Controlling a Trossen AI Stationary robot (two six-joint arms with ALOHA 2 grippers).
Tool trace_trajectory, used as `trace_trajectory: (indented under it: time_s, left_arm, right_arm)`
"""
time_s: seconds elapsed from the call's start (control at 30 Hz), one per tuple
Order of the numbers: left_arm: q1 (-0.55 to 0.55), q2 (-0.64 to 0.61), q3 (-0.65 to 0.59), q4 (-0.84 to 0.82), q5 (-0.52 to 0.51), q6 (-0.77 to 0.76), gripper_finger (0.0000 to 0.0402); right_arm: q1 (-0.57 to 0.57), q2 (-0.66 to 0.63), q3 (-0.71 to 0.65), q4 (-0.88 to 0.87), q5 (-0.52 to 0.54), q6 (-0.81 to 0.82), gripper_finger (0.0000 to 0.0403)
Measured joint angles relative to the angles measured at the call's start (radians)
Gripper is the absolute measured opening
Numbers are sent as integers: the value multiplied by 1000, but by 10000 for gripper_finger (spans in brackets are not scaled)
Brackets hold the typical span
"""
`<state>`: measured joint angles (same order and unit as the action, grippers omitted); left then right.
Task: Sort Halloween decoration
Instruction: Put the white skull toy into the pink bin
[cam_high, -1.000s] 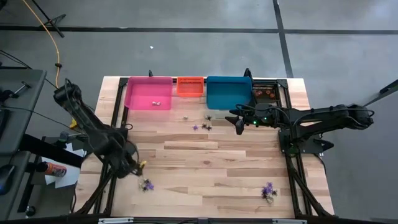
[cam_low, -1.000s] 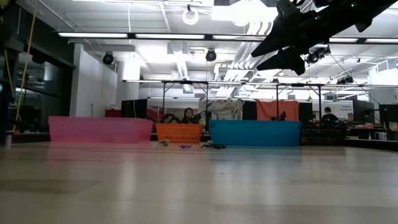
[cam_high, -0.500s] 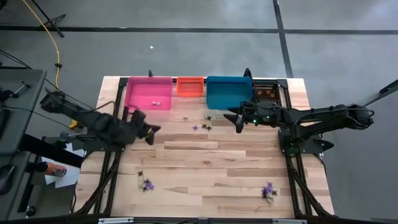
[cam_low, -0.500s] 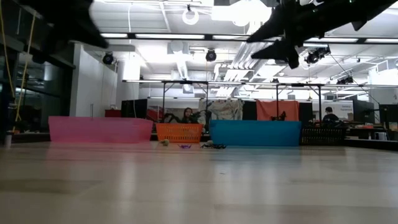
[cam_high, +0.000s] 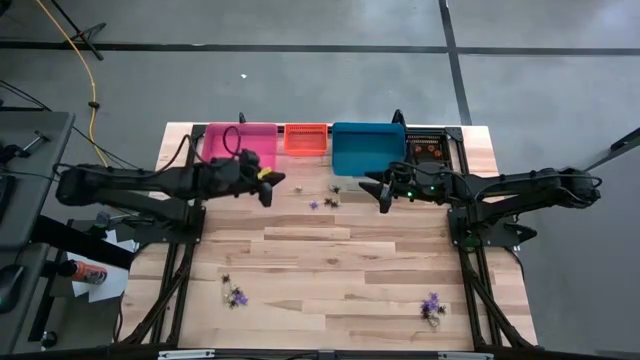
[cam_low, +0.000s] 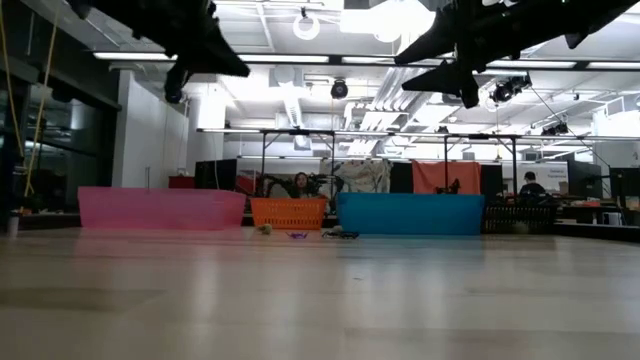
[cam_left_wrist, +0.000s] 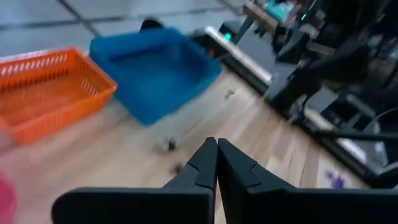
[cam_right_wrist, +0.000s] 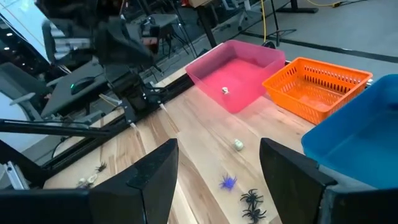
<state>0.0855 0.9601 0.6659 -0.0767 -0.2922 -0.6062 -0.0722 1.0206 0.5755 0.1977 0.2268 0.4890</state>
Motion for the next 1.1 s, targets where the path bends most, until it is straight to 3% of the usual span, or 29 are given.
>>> trace_trajectory:
  time_s: [0.27, 0.33, 0.53, 0.67, 0.8, 1.1]
  left_arm:
    - [50, 4, 0, 75, 48, 35, 0]
    - [52, 4, 0, 76, 48, 35, 0]
    - [53, 4, 0, 74, 47, 35, 0]
    - [60, 4, 0, 73, 46, 39, 0]
    - [69, 4, 0, 72, 47, 41, 0]
    - [80, 4, 0, 72, 47, 42, 0]
  right_arm:
    - [0, -26, 6, -156, 0, 39, 220]
    - [0, -27, 54, -324, 18, 86, 220]
    - [-78, 20, 313, -1105, 101, 311, 220]
    - [-212, 53, 347, -1381, 105, 415, 220]
    - [-346, 55, 255, -1361, 85, 430, 220]
    - [-550, 55, -6, -1080, 102, 579, 220]
